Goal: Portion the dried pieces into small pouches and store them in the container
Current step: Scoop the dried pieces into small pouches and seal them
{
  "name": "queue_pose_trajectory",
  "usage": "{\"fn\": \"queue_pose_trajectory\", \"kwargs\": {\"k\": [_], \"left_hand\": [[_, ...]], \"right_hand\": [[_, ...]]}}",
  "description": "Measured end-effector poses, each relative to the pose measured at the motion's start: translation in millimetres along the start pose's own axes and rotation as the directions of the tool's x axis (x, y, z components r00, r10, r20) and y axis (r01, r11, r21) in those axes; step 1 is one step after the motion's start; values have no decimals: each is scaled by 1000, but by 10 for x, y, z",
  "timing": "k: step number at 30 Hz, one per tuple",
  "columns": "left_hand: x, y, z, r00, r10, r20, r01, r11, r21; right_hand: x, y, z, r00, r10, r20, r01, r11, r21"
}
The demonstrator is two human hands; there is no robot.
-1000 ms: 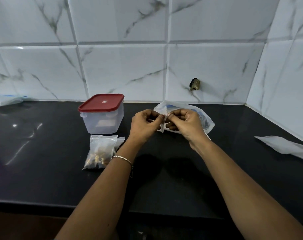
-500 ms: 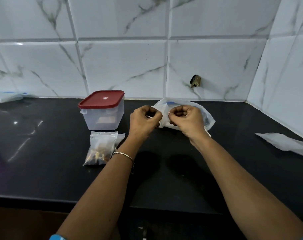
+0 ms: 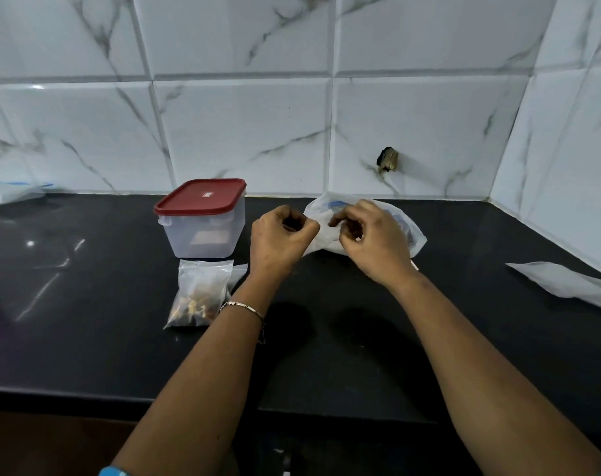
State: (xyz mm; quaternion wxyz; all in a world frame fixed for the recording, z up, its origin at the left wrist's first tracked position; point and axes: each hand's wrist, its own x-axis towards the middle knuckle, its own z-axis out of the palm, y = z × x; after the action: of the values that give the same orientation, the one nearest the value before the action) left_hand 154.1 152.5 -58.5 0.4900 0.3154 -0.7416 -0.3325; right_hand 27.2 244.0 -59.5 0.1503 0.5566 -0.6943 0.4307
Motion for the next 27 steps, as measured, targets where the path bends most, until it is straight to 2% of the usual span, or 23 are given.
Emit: {"fn": "queue_pose_trajectory", "kwargs": {"k": [3,8,14,17,20,23,27], "left_hand": [[-2,-9,6,1000,17,23,-17,999,-32],[-22,3,19,991,81,111,-63,986,-156],[-39,-16,49,971,179,157,-161,980,-117],[-23,-100,12,941,203,269,-240,964,112],[-11,-151,-44,916,212,340,-327,886,328],[32,-192,-68,902,221,372,-384,805,452],[64,-281,-64,894,302,330,-443,696,565]], "right_hand": [[4,7,-16,998,-24,58,25,999,-22],[6,0,-25,988,68,141,-60,996,-59],[43,80,-31,983,148,113,-147,989,-18],[41,65,-55,975,181,131,-187,982,32],[41,51,-90,969,178,173,-191,980,60],[42,66,-107,953,152,260,-173,983,61],[23,31,-161,933,201,297,-259,951,170]]}}
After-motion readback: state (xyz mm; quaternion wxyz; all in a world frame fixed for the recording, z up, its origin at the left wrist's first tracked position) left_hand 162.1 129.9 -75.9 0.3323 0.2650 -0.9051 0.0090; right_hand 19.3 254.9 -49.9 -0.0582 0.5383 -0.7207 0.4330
